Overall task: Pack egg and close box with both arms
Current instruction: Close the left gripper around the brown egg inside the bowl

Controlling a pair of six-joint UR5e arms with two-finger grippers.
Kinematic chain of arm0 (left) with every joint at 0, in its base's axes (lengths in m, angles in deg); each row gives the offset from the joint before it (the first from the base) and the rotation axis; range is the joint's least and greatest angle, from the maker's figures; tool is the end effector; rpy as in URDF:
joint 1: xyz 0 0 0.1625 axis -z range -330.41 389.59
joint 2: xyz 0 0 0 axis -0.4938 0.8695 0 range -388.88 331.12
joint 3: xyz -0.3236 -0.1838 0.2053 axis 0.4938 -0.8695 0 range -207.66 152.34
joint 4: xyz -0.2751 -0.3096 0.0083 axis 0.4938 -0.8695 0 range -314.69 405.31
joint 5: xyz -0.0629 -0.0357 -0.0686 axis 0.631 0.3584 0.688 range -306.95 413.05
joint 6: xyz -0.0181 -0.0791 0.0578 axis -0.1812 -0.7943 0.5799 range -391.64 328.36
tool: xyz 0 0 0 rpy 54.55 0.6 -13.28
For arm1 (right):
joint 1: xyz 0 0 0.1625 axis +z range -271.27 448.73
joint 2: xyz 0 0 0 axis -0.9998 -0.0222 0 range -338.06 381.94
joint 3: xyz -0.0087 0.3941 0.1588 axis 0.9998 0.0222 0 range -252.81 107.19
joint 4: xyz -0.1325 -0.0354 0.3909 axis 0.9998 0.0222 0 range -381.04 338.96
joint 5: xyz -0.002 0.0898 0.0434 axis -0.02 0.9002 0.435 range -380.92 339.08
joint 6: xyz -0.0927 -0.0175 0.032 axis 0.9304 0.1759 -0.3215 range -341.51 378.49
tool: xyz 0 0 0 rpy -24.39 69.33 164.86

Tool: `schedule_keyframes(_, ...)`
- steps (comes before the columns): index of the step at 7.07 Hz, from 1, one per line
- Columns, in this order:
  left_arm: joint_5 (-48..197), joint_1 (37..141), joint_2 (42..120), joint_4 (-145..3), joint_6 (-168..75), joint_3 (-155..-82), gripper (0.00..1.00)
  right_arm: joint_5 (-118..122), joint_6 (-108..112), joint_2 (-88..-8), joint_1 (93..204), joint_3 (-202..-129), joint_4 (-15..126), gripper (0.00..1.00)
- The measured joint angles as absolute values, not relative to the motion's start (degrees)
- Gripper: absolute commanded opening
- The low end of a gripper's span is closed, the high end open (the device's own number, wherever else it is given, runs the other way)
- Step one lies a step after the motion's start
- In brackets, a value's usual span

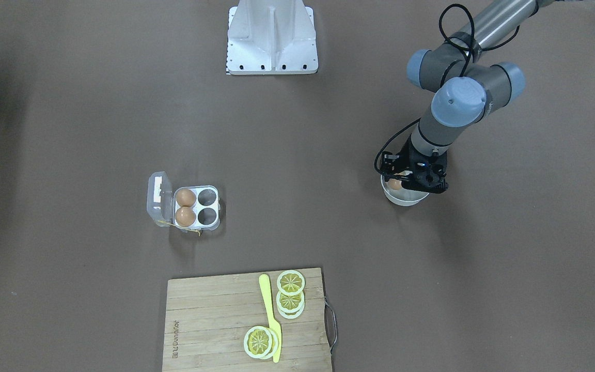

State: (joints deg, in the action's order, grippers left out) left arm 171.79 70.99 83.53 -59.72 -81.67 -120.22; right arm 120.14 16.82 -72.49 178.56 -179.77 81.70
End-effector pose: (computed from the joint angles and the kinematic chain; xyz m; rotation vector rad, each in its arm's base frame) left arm 0.4312 -0.4941 0.3928 0.0805 0.8313 0.1516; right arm 0.0544 -0.4498 0.5641 -0.0177 -0.8910 0.0261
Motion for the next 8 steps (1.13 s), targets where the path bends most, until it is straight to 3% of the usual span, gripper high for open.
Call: schedule_keyframes(8,171.5,70.9,83.4,-59.6,-81.8,-120.1,0.64,120.3,16.7,-72.5,178.6,-179.8,81.7,1.00)
